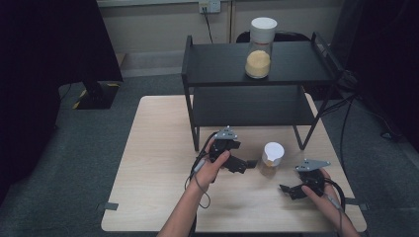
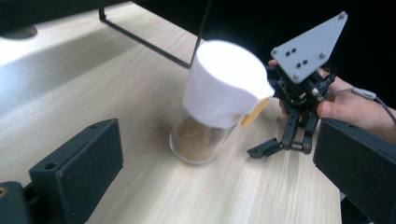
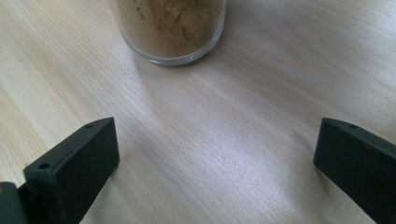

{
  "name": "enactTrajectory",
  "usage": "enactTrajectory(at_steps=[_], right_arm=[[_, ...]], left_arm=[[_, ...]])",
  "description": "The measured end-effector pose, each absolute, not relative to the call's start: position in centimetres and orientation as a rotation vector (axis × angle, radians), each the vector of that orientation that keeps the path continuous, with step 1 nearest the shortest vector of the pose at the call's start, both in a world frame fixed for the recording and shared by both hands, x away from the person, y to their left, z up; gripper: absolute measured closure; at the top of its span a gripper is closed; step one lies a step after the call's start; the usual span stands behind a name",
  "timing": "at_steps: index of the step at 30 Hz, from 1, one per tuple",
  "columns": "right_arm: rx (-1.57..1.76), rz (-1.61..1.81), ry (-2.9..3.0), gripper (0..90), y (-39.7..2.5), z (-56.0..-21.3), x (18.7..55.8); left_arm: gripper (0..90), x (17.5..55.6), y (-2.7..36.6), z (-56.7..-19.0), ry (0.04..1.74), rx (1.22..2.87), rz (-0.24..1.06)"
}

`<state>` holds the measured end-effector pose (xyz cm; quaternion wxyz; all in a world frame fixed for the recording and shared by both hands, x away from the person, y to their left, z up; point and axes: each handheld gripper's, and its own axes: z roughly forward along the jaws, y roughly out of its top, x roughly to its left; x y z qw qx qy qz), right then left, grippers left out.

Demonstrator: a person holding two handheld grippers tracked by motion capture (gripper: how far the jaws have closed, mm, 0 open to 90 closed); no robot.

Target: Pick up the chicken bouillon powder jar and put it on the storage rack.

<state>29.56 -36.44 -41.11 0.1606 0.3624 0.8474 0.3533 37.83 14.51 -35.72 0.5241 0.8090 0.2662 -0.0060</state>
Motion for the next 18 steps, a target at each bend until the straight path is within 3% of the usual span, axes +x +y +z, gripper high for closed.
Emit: enactTrajectory(at_steps=[18], right_arm=[[1.035, 1.009, 2.420, 0.0, -36.4, -41.1, 29.6]], left_arm=[[1.3, 36.9, 15.7, -39.7, 0.677, 1.995, -0.004]])
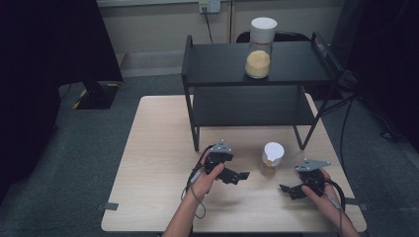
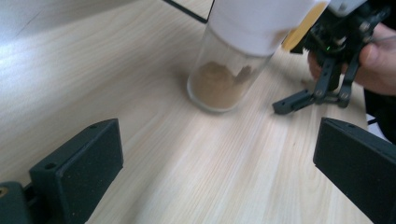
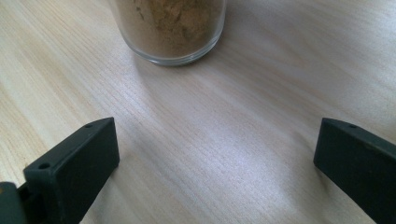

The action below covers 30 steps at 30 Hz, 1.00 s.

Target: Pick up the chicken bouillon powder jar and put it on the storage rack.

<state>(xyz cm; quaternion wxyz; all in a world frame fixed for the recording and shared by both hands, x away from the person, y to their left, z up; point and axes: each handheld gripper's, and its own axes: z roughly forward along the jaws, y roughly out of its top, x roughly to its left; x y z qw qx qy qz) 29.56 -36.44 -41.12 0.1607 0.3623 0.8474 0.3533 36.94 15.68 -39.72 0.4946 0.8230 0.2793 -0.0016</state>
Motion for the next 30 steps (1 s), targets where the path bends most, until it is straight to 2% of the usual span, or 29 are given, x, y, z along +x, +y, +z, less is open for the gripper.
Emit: enactTrajectory(at_steps=[8, 14, 30], right_arm=[[1.035, 1.009, 2.420, 0.0, -36.4, -41.1, 29.6], [1.035, 1.009, 2.420, 0.0, -36.4, -41.1, 29.6], [1.034, 1.009, 2.420, 0.0, -36.4, -41.1, 29.6]], left_arm=[[1.2, 36.1, 16.9, -41.3, 0.749, 2.004, 0.011], [1.3, 35.3, 17.5, -41.4, 0.758, 2.045, 0.075], [1.3, 33.2, 20.8, -41.8, 0.823, 2.043, 0.126]])
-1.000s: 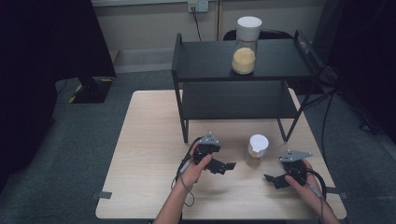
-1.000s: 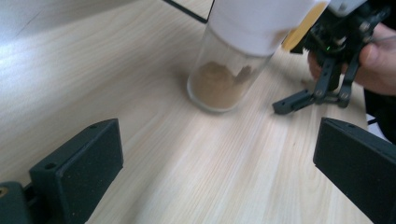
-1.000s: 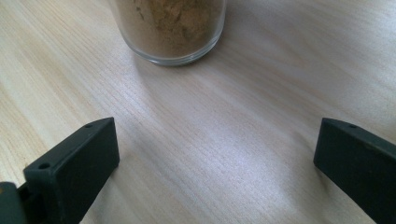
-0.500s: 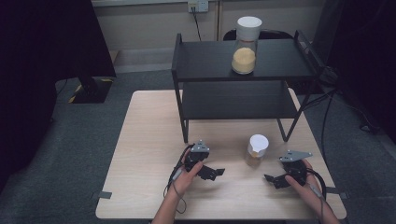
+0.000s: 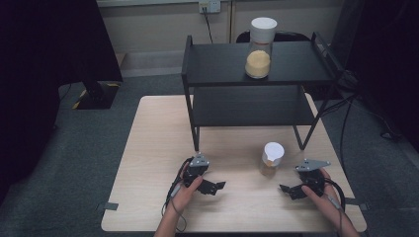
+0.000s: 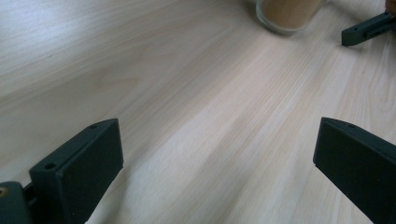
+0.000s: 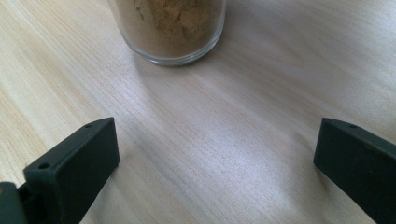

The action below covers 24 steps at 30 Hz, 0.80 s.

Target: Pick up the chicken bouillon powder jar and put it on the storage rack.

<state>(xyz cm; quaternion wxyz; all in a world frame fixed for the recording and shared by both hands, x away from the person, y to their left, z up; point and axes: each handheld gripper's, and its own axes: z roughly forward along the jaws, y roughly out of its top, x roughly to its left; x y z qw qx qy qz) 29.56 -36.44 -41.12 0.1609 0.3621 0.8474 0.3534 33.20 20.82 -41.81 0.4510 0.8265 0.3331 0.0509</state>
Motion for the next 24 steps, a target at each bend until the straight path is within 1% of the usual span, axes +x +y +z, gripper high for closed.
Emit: enactTrajectory(at_steps=[9, 13, 24], right_arm=[[1.034, 1.009, 2.420, 0.0, -36.4, -41.1, 29.6], [1.034, 1.009, 2.419, 0.0, -36.4, -41.1, 29.5], [1.037, 1.008, 2.417, 0.0, -36.4, -41.1, 29.5]], left_arm=[[1.4, 32.1, 22.5, -41.9, 0.875, 2.049, 0.165], [1.4, 31.4, 22.9, -41.8, 0.889, 2.088, 0.208], [1.3, 30.0, 23.9, -42.0, 0.910, 2.125, 0.293]])
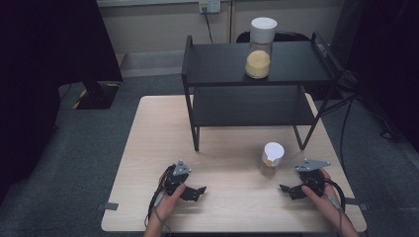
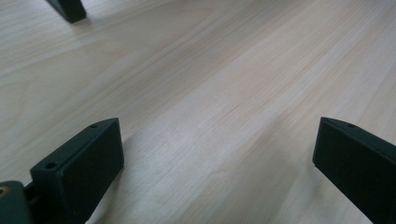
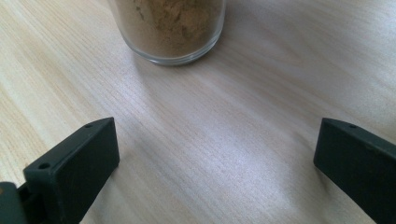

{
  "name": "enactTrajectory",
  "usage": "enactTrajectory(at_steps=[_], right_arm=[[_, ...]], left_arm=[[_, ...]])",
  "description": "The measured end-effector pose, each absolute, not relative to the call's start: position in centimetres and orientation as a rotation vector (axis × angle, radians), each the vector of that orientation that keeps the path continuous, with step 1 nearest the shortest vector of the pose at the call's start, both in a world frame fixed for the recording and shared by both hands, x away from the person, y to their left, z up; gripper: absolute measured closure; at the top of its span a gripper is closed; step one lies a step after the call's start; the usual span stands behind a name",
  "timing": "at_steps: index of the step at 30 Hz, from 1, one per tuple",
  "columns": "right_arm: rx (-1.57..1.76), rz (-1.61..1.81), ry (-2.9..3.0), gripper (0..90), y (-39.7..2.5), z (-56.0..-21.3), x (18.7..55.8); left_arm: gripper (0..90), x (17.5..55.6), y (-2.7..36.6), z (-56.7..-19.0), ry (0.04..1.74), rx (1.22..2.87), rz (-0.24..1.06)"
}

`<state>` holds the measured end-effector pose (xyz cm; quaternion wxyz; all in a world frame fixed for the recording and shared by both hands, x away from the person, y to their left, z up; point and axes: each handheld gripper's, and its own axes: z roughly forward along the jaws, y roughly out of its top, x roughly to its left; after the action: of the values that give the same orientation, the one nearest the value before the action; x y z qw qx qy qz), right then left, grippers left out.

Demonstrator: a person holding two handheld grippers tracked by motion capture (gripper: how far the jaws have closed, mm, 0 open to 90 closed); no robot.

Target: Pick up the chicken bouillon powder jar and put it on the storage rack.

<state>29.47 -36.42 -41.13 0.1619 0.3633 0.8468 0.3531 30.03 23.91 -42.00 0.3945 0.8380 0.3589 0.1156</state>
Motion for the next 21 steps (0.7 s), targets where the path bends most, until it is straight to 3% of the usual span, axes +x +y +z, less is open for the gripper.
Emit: enactTrajectory(at_steps=[8, 21], right_arm=[[1.039, 1.008, 2.417, 0.0, -36.42, -41.13, 29.46], [1.038, 1.007, 2.417, 0.0, -36.41, -41.12, 29.47]], left_arm=[[0.4, 29.57, 23.08, -41.68, 0.866, 2.198, 0.363], [0.2, 29.40, 23.06, -41.68, 0.874, 2.195, 0.368]])
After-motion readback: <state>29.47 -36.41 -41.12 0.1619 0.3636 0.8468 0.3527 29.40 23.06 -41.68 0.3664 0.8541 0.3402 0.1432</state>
